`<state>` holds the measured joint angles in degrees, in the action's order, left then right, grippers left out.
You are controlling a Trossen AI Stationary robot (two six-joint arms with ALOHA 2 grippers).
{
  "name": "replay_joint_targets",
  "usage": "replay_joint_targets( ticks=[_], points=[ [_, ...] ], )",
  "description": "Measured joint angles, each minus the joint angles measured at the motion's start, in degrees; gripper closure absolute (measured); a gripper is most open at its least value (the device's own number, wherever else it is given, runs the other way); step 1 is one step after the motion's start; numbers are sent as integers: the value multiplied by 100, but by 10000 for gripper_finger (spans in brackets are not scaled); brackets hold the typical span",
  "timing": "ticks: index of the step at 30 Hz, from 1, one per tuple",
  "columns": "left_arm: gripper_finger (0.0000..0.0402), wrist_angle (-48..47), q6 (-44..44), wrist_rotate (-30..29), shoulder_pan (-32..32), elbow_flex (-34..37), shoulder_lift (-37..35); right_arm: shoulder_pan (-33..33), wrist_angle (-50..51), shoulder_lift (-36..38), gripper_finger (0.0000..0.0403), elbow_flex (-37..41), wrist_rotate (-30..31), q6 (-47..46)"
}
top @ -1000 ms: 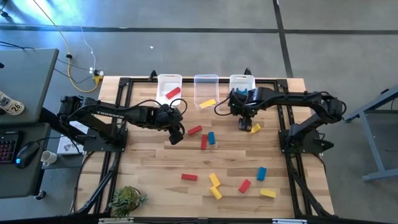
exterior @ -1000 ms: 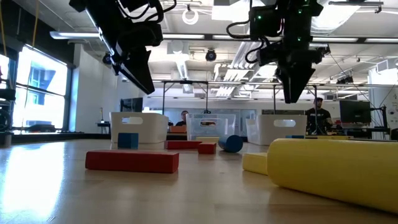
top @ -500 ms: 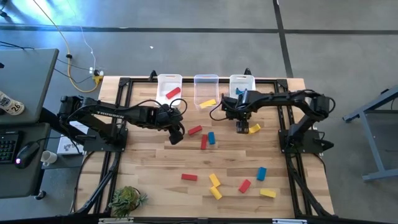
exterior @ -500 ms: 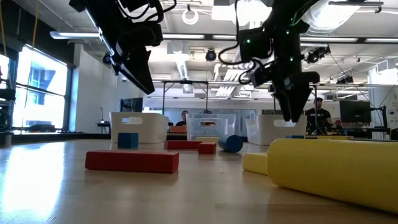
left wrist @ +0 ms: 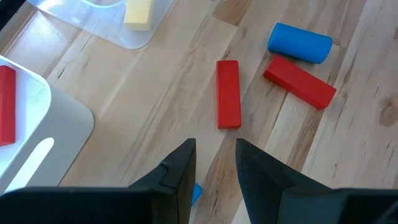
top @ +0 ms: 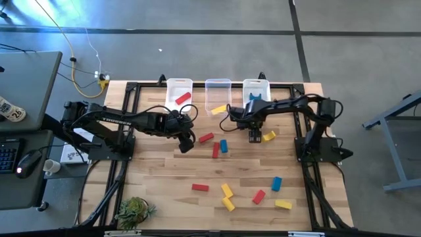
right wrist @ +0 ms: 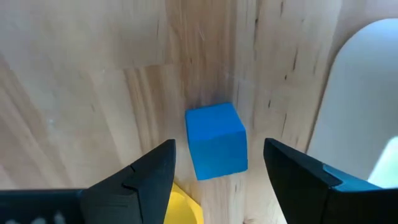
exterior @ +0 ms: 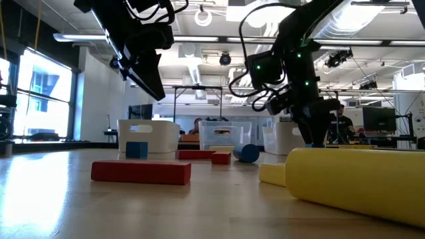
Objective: Sort & place blocks by color
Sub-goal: Put the blue block into the right white bin
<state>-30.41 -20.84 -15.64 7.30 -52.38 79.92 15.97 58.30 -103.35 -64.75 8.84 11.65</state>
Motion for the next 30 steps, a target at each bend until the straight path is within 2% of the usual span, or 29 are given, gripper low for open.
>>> replay_joint_targets(
  ticks=[10,13,19,30],
  points=[
    [300,0,0,2,-2,0,0,-1,-121,-385,177,0,-5,-135],
    [300,0,0,2,0,0,0,-4,-118,-420,206,-2,-1,-196],
    [300,0,0,2,-1,0,0,-2,-46,-420,297,-4,-48,-404],
    [300,2,-9,3,-2,0,0,-212,44,-234,297,-2,-72,-557]
  ],
)
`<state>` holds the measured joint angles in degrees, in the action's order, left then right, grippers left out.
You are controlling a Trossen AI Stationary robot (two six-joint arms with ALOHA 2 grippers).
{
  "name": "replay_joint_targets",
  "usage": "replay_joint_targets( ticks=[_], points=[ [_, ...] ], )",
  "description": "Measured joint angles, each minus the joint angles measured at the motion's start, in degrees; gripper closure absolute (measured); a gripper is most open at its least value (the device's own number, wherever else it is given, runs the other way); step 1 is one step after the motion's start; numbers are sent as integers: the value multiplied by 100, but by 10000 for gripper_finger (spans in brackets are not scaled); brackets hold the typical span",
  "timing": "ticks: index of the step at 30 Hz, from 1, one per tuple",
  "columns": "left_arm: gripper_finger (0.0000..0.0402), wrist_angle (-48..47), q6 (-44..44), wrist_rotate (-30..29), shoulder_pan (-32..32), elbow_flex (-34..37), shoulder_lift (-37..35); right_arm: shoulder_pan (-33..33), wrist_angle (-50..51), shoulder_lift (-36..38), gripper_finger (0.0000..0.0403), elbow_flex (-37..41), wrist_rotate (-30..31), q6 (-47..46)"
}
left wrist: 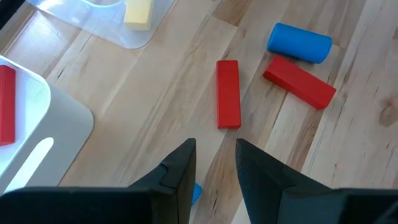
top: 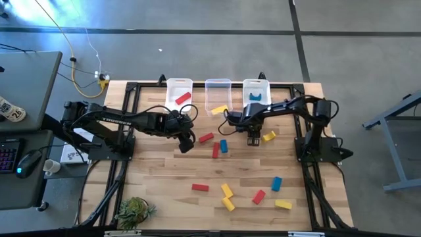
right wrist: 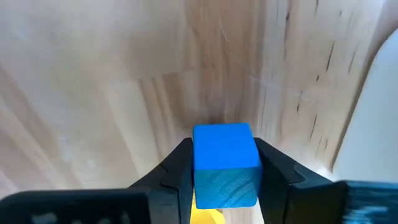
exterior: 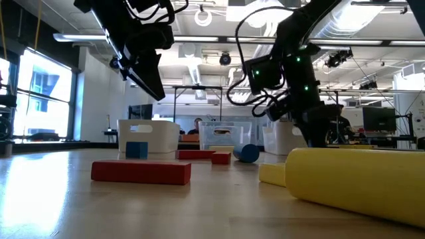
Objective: Sort & place blocks by color
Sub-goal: Put the blue block into the right white bin
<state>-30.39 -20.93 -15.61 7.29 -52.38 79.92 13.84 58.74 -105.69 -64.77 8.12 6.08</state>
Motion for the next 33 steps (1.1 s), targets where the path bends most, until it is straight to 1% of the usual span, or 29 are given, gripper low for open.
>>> replay_joint_targets(
  ticks=[10,17,19,22,25,28,31,33],
  points=[
    [300,14,7,-3,2,0,0,-241,-126,741,297,-2,142,-371],
    [296,-22,120,1,0,0,0,-206,-186,1286,297,-4,484,-469],
    [287,-23,28,0,9,0,0,-180,-197,1422,297,-4,566,-474],
    [263,-63,8,-1,31,0,0,-119,-219,1634,297,-4,761,-580],
    [233,-28,7,-17,31,0,0,-29,-266,1816,297,-7,1140,-694],
    [207,237,7,-47,33,0,2,107,-417,1943,297,-9,1581,-827],
    [191,458,-12,22,33,0,2,326,-637,1981,297,-9,1871,-889],
    [189,551,-13,42,29,0,2,507,-845,1983,297,-9,1929,-887]
  ],
)
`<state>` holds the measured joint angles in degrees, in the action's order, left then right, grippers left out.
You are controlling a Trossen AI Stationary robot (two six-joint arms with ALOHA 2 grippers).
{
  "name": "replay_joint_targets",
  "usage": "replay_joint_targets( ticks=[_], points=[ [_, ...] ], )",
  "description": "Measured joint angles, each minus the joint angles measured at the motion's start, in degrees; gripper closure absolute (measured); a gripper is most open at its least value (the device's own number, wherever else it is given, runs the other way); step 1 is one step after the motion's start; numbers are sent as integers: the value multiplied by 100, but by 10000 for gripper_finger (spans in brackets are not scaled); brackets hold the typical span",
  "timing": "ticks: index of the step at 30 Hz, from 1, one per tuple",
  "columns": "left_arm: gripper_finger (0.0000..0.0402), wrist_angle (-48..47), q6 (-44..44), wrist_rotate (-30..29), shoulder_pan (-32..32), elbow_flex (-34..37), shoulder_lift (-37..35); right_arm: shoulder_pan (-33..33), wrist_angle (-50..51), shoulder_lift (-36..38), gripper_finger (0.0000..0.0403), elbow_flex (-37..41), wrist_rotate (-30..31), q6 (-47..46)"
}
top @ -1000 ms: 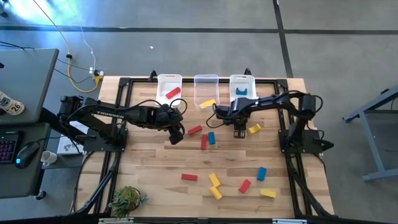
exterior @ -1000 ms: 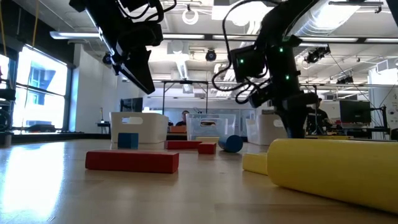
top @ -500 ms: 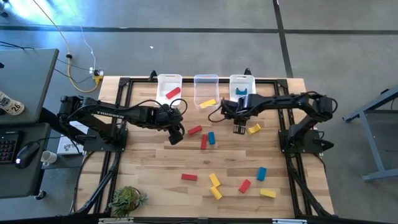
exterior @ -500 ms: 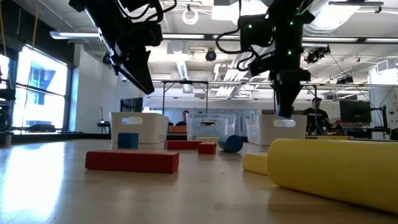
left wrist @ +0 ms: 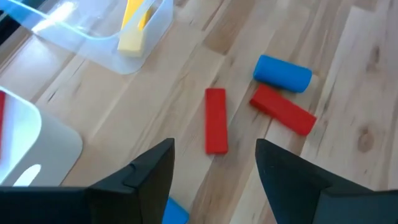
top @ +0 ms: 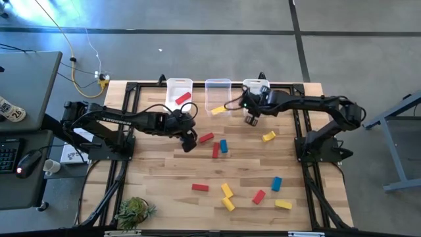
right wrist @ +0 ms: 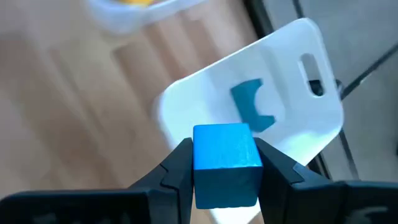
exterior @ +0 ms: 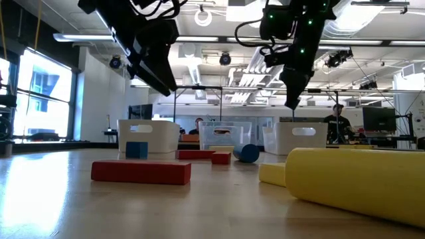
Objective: Sort & place blocks by color
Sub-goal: Put the blue block into the right white bin
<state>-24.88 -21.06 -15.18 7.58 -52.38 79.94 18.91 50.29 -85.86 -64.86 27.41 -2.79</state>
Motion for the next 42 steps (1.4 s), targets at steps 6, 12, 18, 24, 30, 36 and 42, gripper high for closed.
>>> replay_joint_targets(
  ticks=[6,12,18,24,30,36,42],
  points=[
    [192,119,-240,3,-3,0,29,598,-570,0,291,0,4,-206],
    [192,205,-249,340,-3,0,279,1139,-598,0,289,0,-348,-387],
    [192,401,-266,480,30,-4,721,1444,-600,-60,288,1,-634,-621],
    [192,824,-280,968,149,-4,1157,1459,-668,-221,287,2,-1089,-603],
    [193,968,-450,1015,351,-4,1491,1461,-733,-544,286,2,-1247,-599],
    [194,1026,-469,1065,598,-4,1799,1459,-820,-691,282,7,-1269,-482],
    [194,1266,-312,1315,719,0,1999,1449,-930,-691,243,7,-1263,-321]
  ],
)
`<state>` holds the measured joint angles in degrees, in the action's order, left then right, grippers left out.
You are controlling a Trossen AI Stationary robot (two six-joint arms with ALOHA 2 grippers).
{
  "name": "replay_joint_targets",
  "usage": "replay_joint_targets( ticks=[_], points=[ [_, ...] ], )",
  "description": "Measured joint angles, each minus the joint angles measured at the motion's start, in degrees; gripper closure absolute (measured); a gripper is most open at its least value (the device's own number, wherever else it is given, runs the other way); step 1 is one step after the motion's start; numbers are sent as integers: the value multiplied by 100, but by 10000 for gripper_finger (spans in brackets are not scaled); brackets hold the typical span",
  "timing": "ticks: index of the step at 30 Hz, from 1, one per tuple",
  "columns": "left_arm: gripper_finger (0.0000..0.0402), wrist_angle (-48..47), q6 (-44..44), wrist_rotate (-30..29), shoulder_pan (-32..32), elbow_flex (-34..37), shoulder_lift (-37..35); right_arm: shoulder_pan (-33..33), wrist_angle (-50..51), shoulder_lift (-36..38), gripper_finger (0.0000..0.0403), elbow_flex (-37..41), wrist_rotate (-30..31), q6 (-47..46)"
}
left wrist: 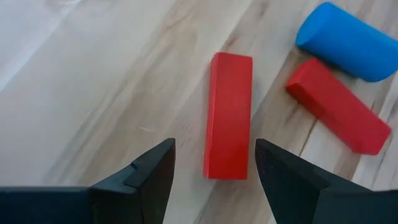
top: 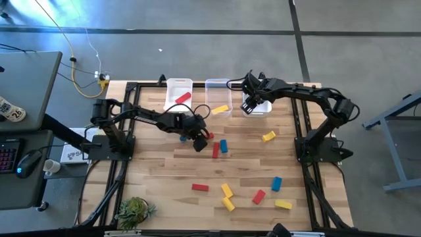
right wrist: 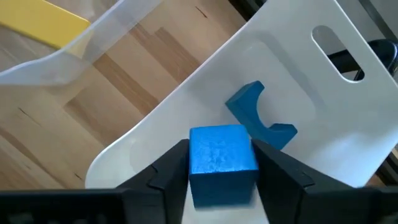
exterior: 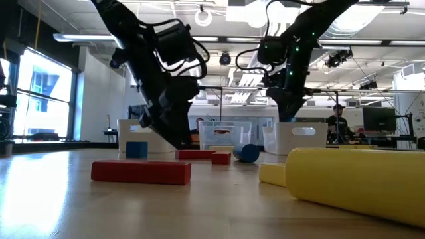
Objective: Sort & place blocks by color
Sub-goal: Put the blue block into the right white bin, then put the red block into the left white bin
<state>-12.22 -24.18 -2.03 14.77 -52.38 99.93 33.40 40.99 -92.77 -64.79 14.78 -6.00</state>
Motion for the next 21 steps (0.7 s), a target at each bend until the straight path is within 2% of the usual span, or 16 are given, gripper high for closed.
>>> replay_joint_targets(
  ticks=[9,15,21],
  points=[
    [194,112,143,-19,-16,0,67,-6,-105,0,179,0,1,23],
    [194,209,189,-102,-18,0,117,-6,-252,1,171,0,1,-15],
    [194,344,281,-80,-20,-15,453,-6,-279,2,171,2,1,-18]
  ],
)
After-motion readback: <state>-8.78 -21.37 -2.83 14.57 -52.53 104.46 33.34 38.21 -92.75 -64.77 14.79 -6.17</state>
